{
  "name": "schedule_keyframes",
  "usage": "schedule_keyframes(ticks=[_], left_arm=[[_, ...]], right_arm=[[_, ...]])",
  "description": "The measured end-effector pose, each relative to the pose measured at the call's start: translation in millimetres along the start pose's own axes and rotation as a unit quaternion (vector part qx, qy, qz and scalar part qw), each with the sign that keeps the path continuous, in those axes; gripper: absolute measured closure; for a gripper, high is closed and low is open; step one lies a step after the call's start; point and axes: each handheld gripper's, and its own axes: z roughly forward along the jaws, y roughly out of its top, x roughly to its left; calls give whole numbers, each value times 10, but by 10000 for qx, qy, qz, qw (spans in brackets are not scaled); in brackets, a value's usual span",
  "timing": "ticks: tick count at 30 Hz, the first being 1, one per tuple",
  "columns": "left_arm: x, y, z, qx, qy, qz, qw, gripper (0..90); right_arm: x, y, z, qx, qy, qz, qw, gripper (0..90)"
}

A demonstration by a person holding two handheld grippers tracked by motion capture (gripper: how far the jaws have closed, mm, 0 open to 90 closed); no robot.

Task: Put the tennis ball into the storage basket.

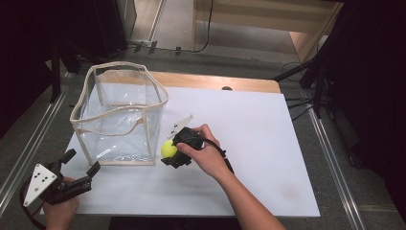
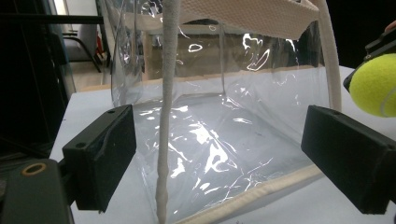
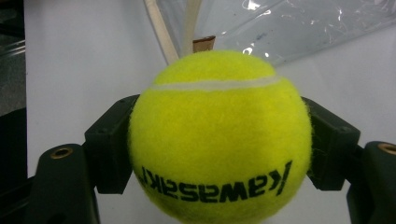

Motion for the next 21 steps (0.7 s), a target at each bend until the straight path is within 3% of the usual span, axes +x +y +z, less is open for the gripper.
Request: schedule_keyframes(ticks=[14, 21], left_arm=[[-1, 0, 1, 2, 2, 2, 10000, 104], [0, 0, 4, -6, 4, -8, 10000, 104]], right_arm=[[-42, 112, -106, -108, 1, -92, 9999, 227], [-53, 227, -195, -28, -12, -80, 10000, 227]])
